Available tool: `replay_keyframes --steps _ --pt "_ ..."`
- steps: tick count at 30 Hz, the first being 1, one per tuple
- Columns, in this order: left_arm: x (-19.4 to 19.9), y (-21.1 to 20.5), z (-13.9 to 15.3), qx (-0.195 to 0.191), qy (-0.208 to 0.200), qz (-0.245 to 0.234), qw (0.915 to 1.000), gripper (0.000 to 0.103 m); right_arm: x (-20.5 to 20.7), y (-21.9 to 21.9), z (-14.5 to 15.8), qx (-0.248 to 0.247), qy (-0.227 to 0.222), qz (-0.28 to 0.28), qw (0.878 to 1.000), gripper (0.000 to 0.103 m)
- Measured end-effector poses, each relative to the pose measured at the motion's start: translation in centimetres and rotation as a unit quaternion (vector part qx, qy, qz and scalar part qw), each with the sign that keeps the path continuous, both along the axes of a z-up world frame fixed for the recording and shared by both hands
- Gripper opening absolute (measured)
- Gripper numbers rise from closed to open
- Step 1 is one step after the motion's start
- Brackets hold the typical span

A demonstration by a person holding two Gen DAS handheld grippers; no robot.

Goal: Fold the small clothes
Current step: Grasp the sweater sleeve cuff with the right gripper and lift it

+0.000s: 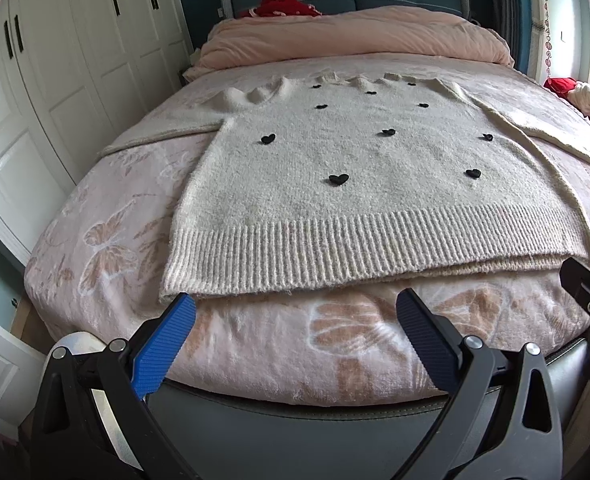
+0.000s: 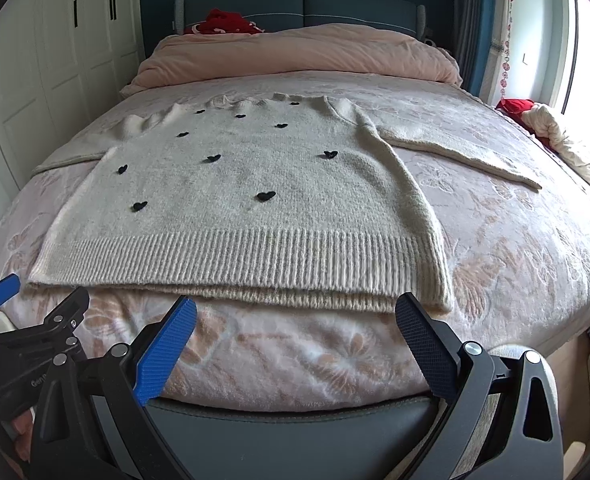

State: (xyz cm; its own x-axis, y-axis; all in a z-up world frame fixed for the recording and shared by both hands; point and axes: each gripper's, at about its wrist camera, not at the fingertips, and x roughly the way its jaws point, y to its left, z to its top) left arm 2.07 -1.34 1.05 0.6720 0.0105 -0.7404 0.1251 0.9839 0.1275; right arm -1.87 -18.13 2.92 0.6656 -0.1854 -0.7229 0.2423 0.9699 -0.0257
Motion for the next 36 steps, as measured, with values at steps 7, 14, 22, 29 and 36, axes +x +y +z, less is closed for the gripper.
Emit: replay_keyframes --steps 7,14,22,29,36 --pt "5.0 0.8 2.4 -0.081 0.027 0.018 0.9962 0.098 4.7 -11.2 1.1 0.026 0.003 -0.037 0.999 0.098" --pt "10.6 -1.3 3.9 -0.08 0.008 0.03 0.9963 0.098 12.3 -30.0 -0.1 0.035 0.016 -0.188 0.981 0.098" --pt "14.7 -4.7 2.3 -0.063 0.026 0.017 0.9976 0.098 15.2 -45.7 -3.4 0.137 -0.008 -0.354 0.925 0.098" --pt "16.2 -6.3 0.6 -0.063 0.037 -0.004 0.9973 0.098 17.1 -49.2 -5.3 0.206 -0.032 -0.394 0.895 0.012" --pt "17.9 -4.2 1.2 -0.095 0.036 0.001 0.9949 0.098 24.8 -39.0 6.9 0.182 -0.179 -0.196 0.947 0.011"
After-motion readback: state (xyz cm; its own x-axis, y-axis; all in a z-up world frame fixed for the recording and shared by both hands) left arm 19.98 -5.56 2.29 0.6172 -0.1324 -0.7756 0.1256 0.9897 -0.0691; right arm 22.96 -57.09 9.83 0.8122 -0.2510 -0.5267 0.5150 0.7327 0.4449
